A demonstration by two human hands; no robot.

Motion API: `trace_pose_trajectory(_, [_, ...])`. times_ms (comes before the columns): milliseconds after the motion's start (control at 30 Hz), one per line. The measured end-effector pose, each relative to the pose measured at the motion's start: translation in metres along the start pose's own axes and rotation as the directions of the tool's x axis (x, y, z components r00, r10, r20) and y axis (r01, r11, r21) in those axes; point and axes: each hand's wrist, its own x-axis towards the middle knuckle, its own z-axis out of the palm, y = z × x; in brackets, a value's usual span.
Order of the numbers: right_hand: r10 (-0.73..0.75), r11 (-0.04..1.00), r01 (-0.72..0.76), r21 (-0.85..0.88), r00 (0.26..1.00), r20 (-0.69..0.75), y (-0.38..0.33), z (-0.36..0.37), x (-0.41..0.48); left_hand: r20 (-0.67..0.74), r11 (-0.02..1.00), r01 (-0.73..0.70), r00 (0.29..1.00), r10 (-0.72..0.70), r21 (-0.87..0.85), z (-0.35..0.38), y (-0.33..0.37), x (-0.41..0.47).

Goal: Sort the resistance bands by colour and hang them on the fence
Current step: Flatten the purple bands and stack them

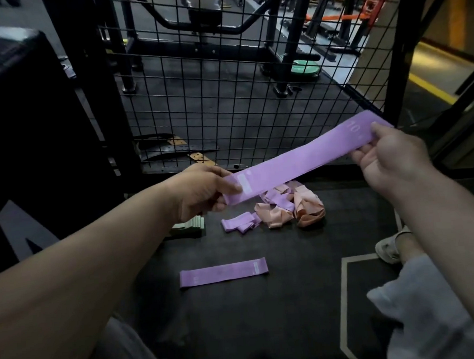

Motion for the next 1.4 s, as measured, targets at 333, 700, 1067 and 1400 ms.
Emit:
trace_pose_trajectory(333, [0.132, 0.99, -0.133, -0.054, 0.991, -0.011, 0.042, -0.017, -0.018, -0.304, 0.952, -0.108, 0.953, 0.018, -0.285, -0.006, 0.006, 0.012])
trace_pose_trajectory(700, [0.054, 0.78, 0.012, -0.625, 0.995, 0.087, 0.1, -0.027, -0.049, -0.147, 0.952, -0.306, 0.942, 0.301, -0.013, 0.01, 0.005, 0.009])
trace_pose_trajectory(1067, [0.004, 0.702, 0.438, -0.562, 0.786, 0.618, 0.107, 0.022, -0.062, 0.063, 0.959, -0.245, 0.969, 0.238, 0.141, 0.011, -0.006, 0.006])
trace_pose_trajectory(1400, [0.141, 0.822, 0.131, -0.554, 0.896, 0.421, 0.092, 0.025, -0.067, 0.102, 0.996, -0.069, 0.993, 0.062, 0.063, 0.019, -0.017, 0.004])
